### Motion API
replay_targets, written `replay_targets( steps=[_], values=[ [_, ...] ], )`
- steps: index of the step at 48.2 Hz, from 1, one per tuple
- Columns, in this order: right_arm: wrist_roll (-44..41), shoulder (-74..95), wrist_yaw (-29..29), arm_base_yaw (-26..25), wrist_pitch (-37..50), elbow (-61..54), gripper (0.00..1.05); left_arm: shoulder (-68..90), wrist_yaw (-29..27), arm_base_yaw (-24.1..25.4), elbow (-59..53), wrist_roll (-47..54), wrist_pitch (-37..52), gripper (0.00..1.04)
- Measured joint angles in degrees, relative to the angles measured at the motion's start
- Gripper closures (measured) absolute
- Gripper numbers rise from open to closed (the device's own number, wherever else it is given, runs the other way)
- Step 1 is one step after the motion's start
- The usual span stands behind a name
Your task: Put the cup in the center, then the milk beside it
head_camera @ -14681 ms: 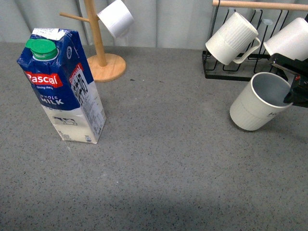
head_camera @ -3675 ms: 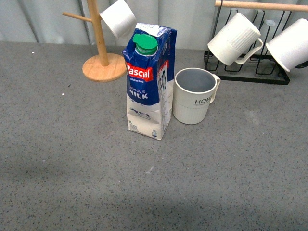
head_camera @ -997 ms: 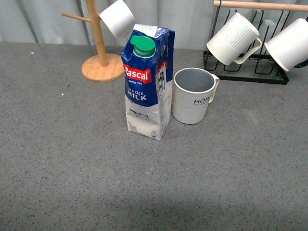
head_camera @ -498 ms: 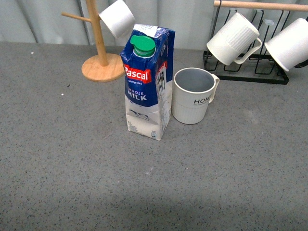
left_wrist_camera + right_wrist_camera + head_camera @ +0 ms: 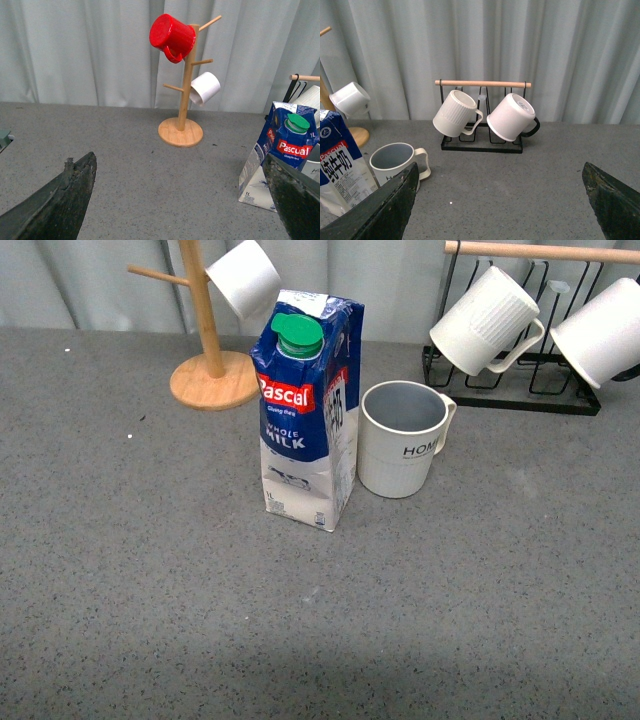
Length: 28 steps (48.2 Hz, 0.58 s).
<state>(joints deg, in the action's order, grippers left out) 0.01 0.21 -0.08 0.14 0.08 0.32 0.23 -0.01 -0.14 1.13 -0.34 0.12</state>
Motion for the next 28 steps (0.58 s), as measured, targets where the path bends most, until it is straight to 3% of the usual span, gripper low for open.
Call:
replay_targets(
  steps=[28],
  values=[
    [0.0, 0.0, 0.0, 0.0, 0.0, 0.0, 0.09, 0.0, 0.0, 0.0, 0.0, 0.0, 0.0, 0.06]
  ],
)
